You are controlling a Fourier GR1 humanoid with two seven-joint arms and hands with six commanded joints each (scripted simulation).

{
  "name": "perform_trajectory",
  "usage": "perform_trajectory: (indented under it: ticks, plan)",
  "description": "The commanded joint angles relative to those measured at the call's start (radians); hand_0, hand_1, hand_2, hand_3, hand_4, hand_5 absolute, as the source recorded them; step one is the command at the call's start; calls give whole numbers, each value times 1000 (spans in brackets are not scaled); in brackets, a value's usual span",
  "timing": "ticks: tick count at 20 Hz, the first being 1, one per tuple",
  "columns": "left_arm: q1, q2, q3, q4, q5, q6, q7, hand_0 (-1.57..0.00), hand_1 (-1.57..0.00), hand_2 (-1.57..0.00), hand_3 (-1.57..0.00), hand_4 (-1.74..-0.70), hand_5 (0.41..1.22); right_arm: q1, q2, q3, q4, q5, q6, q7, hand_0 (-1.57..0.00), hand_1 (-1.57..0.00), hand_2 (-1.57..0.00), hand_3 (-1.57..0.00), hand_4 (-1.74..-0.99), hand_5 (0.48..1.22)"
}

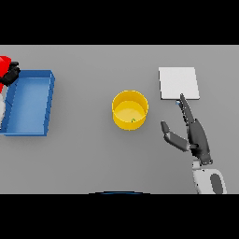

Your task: Pick up the red beaker and tilt it to pour out 1 green nut into yellow bowl. Pick up the yellow bowl and place it on the metallic measuring scale.

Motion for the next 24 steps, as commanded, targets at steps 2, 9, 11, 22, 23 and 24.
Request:
perform_trajectory:
  ticks: [2, 9, 11, 22, 23, 24]
  plan:
    - [34, -15, 0, -38, 2, 20, 38, -1571, -1571, -1571, -1571, -1741, 984, -2, -1, -3, 3, -3, 2, 6, 1, 1, 1, 1, -1161, 671]
    - [124, 14, 17, -206, 150, -174, 78, -751, -687, -653, -675, -1050, 683, 19, 7, 3, -9, -1, -4, -10, 1, 1, 1, 1, -1150, 671]
    - [124, 41, -12, -215, 135, -224, 108, -481, -440, -418, -431, -915, 651, 6, 5, -11, 6, -14, -4, -2, 1, 1, 1, 1, -1155, 670]
    - [123, 21, -45, -196, 74, -170, 10, -40, -37, -35, -36, -784, 644, -41, -47, 36, -3, 95, -2, 51, 1, 1, 1, 1, -1087, 649]
    - [128, 16, -42, -208, 80, -166, -1, -32, -29, -28, -29, -786, 652, -58, -68, 51, 2, 107, 24, 40, 1, 1, 1, 1, -1080, 662]
    - [136, 11, -39, -219, 92, -167, -3, -25, -23, -22, -23, -793, 657, -92, -102, 61, 13, 131, 51, 62, 1, 1, 1, 1, -1088, 665]
